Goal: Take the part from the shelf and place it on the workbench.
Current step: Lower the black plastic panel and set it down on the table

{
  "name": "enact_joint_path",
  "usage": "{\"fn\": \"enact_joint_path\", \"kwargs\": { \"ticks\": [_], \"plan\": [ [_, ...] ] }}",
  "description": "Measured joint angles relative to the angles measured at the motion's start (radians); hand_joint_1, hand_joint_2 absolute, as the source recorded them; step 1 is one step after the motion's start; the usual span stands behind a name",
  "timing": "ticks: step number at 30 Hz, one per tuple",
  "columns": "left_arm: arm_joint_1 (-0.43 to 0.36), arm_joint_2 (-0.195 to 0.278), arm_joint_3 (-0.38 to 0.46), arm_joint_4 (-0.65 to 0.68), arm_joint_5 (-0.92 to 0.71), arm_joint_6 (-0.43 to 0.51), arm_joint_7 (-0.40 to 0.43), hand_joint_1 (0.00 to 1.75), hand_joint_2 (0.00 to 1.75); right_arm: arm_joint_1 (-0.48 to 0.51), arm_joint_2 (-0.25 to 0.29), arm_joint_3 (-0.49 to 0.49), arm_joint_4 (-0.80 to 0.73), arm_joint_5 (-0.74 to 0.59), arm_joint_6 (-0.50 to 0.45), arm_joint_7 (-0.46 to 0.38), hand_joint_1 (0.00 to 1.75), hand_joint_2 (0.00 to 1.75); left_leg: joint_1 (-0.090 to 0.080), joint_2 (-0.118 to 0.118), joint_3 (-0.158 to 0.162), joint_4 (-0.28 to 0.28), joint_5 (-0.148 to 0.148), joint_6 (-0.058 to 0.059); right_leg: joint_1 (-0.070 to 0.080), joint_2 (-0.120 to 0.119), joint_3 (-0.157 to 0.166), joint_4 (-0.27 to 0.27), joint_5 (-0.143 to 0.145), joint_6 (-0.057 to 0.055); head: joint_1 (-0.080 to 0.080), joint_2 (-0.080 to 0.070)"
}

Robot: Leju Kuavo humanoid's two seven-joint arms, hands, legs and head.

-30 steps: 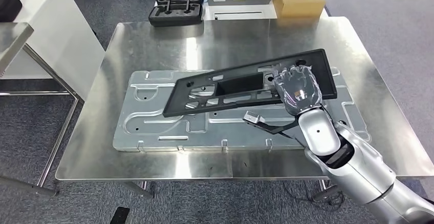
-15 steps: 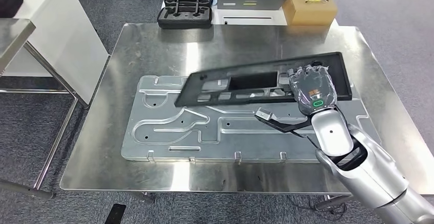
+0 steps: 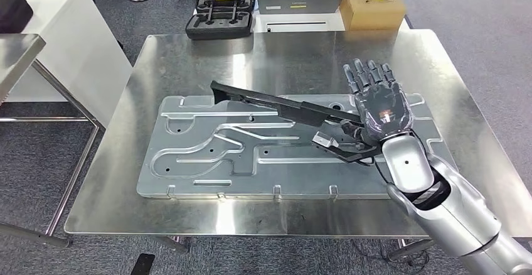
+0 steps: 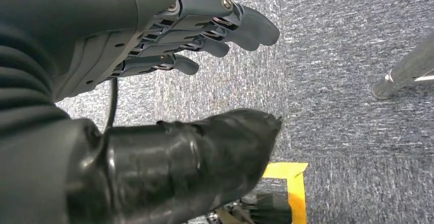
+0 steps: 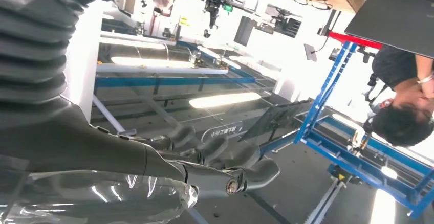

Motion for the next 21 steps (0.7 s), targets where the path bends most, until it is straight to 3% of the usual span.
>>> {"fn": "enact_joint_path", "kwargs": {
  "ticks": [2, 4, 8, 10, 12, 13, 14, 15, 18, 19, 21],
  "plan": [
    [-0.001, 0.001, 0.000, 0.000, 0.000, 0.004, 0.004, 0.00, 0.00, 0.000, 0.001, 0.000, 0.000, 0.000, -0.002, 0.000, 0.00, 0.00, -0.003, 0.000, 0.074, -0.136, 0.055, 0.014, 0.002, 0.000, 0.002, 0.000, 0.000, 0.000, 0.000, 0.000],
    [-0.003, 0.003, 0.000, 0.000, -0.001, 0.010, 0.009, 0.00, 0.00, 0.000, 0.001, 0.000, 0.000, 0.000, -0.003, 0.000, 0.00, 0.00, -0.009, 0.000, 0.121, -0.223, 0.077, 0.024, 0.004, 0.000, 0.001, 0.000, 0.001, 0.005, 0.000, 0.000],
    [-0.004, 0.004, 0.000, 0.000, -0.005, 0.055, 0.028, 0.00, 0.00, 0.000, 0.004, 0.000, 0.000, 0.000, -0.007, 0.000, 0.00, 0.00, -0.008, 0.001, 0.129, -0.247, 0.088, 0.036, 0.005, 0.000, -0.002, 0.001, -0.003, 0.023, 0.001, 0.000],
    [-0.006, 0.004, 0.001, 0.000, -0.002, 0.068, 0.032, 0.00, 0.00, -0.004, 0.007, 0.000, -0.001, 0.000, -0.009, 0.000, 0.00, 0.00, -0.003, 0.004, 0.128, -0.260, 0.100, 0.046, 0.005, -0.001, -0.022, 0.058, -0.057, 0.030, 0.004, 0.000],
    [-0.006, 0.004, 0.001, 0.000, -0.001, 0.079, 0.043, 0.00, 0.00, -0.006, 0.012, 0.002, -0.002, 0.000, -0.009, 0.001, 0.00, 0.00, -0.005, 0.004, 0.121, -0.260, 0.106, 0.051, 0.005, -0.002, -0.060, 0.176, -0.133, 0.033, 0.007, 0.000],
    [-0.006, 0.004, 0.001, 0.000, -0.001, 0.085, 0.053, 0.00, 0.00, -0.006, 0.015, 0.003, -0.003, -0.001, -0.009, 0.001, 0.00, 0.00, -0.005, 0.004, 0.116, -0.258, 0.109, 0.051, 0.005, -0.002, -0.073, 0.224, -0.153, 0.035, 0.008, 0.000],
    [-0.006, 0.004, 0.001, 0.000, -0.002, 0.090, 0.063, 0.00, 0.00, -0.007, 0.018, 0.005, -0.003, -0.001, -0.009, 0.002, 0.00, 0.00, -0.005, 0.004, 0.111, -0.255, 0.112, 0.051, 0.004, -0.002, -0.072, 0.243, -0.155, 0.037, 0.008, 0.000],
    [-0.006, 0.004, 0.001, 0.000, -0.003, 0.095, 0.071, 0.00, 0.00, -0.007, 0.021, 0.007, -0.004, -0.002, -0.009, 0.002, 0.00, 0.00, -0.005, 0.004, 0.104, -0.251, 0.114, 0.051, 0.002, -0.002, -0.056, 0.226, -0.139, 0.038, 0.008, 0.000],
    [-0.006, 0.004, 0.001, 0.000, -0.003, 0.108, 0.088, 0.00, 0.00, -0.016, 0.028, 0.009, -0.011, -0.003, -0.010, 0.003, 0.00, 0.00, -0.004, 0.002, 0.084, -0.235, 0.121, 0.042, -0.001, -0.001, 0.046, 0.058, -0.073, 0.039, 0.008, 0.000],
    [-0.006, 0.004, 0.001, 0.000, -0.003, 0.111, 0.090, 0.00, 0.00, -0.019, 0.030, 0.009, -0.013, -0.003, -0.010, 0.004, 0.00, 0.00, -0.005, 0.001, 0.079, -0.231, 0.125, 0.037, 0.000, 0.000, 0.064, 0.022, -0.064, 0.036, 0.007, 0.000],
    [-0.005, 0.005, 0.001, 0.000, -0.002, 0.113, 0.093, 0.00, 0.00, -0.021, 0.034, 0.010, -0.016, -0.003, -0.011, 0.005, 0.00, 0.00, -0.007, -0.001, 0.073, -0.229, 0.137, 0.024, 0.006, 0.003, 0.062, 0.011, -0.053, 0.026, 0.006, 0.000]
  ]
}}
